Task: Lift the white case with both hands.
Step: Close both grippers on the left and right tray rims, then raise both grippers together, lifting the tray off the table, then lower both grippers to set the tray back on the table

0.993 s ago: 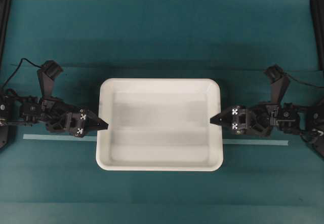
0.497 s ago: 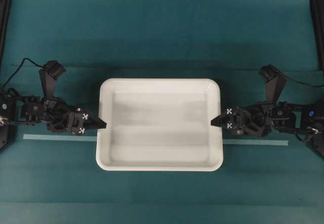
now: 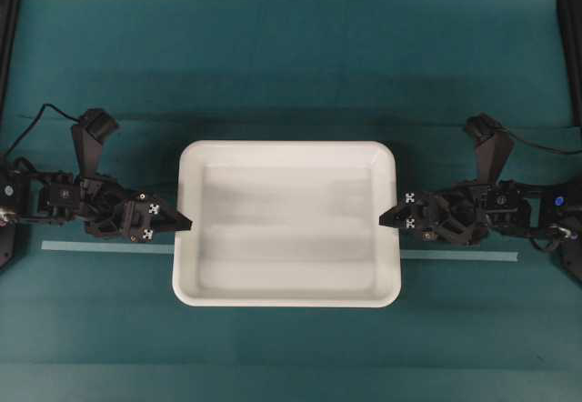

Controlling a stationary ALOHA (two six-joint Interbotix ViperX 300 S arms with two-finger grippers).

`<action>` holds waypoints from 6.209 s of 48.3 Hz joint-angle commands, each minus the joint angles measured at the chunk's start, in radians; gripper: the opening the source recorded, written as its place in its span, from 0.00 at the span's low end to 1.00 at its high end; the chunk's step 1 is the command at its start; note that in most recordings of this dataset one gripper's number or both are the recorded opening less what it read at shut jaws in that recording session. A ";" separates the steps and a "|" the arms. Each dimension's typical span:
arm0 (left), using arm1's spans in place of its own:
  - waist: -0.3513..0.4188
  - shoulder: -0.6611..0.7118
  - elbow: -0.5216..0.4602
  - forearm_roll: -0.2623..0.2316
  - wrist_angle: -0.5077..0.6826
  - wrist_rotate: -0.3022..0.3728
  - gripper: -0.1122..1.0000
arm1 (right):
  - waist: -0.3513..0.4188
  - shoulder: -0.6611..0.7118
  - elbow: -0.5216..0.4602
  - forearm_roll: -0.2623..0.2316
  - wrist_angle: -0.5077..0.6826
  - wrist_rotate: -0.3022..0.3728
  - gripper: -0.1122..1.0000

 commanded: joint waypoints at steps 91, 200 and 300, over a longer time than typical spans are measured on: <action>-0.074 -0.534 -0.422 0.005 0.641 -0.104 0.18 | -0.120 -0.690 -0.373 0.003 0.876 0.055 0.20; -0.055 -0.584 -0.742 0.005 0.834 -0.117 0.18 | -0.129 -0.710 -0.721 -0.008 0.992 0.081 0.20; -0.008 -0.302 -0.166 0.005 0.719 -0.176 0.15 | -0.120 -0.371 -0.110 -0.031 0.739 -0.158 0.19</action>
